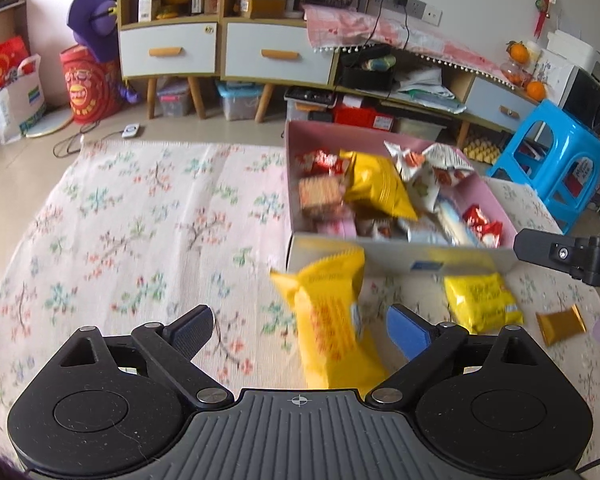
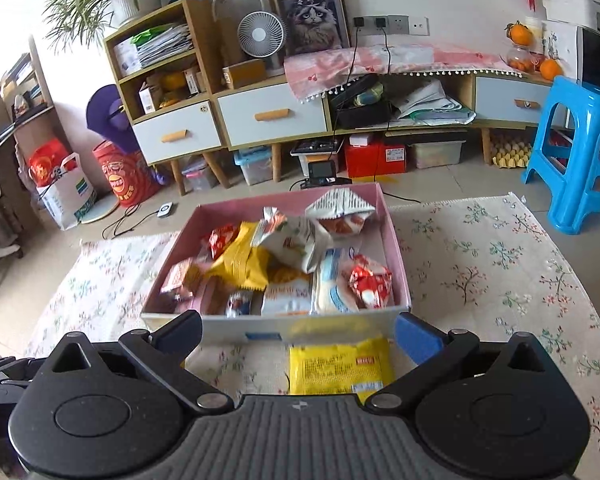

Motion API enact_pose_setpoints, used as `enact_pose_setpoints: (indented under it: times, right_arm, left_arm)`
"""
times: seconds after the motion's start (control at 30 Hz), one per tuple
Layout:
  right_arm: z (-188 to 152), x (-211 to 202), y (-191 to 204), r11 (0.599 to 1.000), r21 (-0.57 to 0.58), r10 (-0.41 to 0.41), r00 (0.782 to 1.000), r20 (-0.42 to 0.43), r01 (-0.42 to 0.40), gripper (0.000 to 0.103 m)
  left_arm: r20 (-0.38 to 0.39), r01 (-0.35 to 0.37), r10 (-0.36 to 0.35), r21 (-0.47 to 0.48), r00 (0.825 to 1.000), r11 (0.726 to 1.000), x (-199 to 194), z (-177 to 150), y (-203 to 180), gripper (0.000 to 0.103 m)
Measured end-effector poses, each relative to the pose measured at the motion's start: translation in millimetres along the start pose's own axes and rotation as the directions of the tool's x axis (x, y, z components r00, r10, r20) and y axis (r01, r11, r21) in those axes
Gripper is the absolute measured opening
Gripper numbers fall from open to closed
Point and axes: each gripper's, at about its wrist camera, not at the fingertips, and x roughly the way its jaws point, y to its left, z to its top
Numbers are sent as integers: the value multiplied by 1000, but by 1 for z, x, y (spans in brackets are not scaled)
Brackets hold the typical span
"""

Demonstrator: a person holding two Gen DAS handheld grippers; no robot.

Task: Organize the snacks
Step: 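Withdraw both tools from the box back over the remaining snacks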

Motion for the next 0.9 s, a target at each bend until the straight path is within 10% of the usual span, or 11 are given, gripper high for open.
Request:
enact_pose_setpoints:
  times: [0.37, 0.9]
  right_arm:
    - [-45, -6, -2, 978, -208, -32, 999, 18, 35, 93]
    - [-89, -10, -66, 980, -139, -149, 988, -35, 143, 93]
  left_arm:
    - [14, 61, -62, 92, 998, 994, -13, -40, 3, 95]
    - [-1, 168, -172, 226, 985, 959, -15, -84, -16, 95]
